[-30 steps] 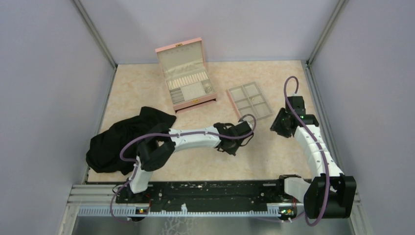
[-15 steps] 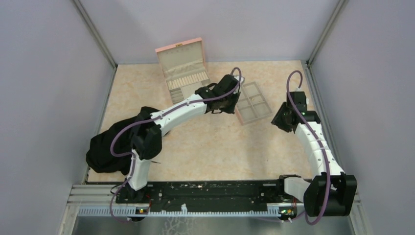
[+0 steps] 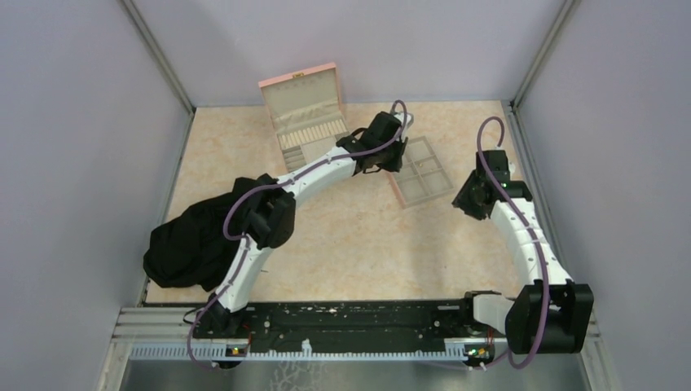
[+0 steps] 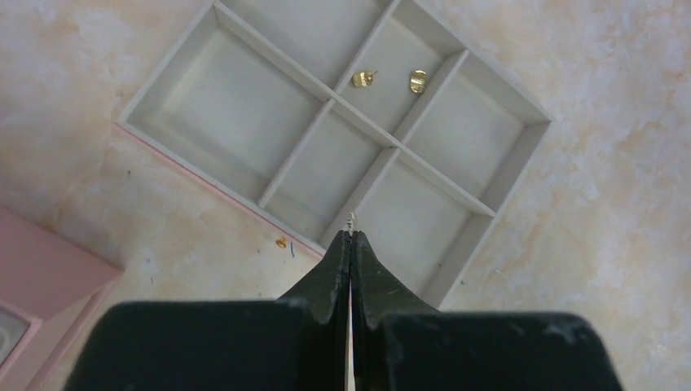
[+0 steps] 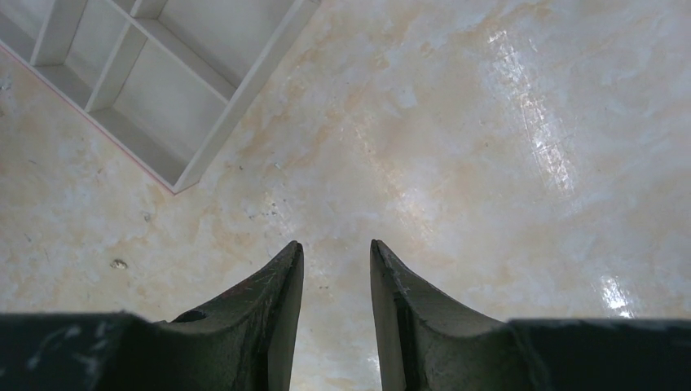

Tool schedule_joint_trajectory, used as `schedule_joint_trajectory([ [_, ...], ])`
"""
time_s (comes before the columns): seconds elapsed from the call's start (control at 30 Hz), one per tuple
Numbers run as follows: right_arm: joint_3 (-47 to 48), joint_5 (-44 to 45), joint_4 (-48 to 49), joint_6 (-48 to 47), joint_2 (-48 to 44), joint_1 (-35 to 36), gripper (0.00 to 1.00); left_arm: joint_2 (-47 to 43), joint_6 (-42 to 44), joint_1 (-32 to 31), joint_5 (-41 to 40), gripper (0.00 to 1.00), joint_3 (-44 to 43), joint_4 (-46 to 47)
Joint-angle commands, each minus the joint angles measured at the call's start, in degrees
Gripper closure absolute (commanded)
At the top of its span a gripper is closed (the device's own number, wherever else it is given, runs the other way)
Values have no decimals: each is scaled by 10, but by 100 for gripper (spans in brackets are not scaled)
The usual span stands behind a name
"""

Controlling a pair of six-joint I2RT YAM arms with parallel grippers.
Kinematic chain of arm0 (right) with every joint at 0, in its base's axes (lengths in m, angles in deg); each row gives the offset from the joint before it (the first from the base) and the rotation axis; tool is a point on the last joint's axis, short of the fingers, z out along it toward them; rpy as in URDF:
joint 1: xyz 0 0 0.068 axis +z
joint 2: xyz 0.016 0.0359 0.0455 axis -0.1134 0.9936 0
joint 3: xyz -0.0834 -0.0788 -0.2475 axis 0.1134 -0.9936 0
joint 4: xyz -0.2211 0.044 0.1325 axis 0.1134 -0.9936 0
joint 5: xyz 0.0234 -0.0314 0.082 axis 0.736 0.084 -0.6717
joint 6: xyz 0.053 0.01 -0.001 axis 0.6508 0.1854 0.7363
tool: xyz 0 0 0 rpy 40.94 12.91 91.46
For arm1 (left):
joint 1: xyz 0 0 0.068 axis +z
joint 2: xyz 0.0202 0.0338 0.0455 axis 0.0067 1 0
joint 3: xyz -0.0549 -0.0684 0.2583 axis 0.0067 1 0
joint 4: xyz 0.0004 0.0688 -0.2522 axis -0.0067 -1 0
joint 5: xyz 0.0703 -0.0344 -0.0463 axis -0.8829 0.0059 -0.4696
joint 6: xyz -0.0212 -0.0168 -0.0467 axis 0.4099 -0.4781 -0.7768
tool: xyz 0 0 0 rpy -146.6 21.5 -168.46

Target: Organize the mixed jewelry

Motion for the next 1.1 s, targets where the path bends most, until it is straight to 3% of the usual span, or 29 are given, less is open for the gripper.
schedule_joint_trajectory([
  [0.0,33,11,-9,3,9,-4,64,31,8,9,20,100,-27,66],
  [0.33,54,11,-13,-11,42,-3,65,84,8,15,29,100,-46,97],
  [0.43,57,9,-13,-11,48,-3,65,87,7,16,28,64,-54,91],
  [0.47,58,9,-14,-11,49,-3,65,85,7,16,31,58,-54,90],
  [0.63,59,6,-13,-16,49,-4,65,52,7,10,33,53,-39,73],
  [0.83,30,-11,7,-12,35,-3,65,-76,8,-8,-20,53,111,72],
  [1.07,-14,-47,40,-4,33,-3,66,-211,-62,-13,-56,52,317,48],
])
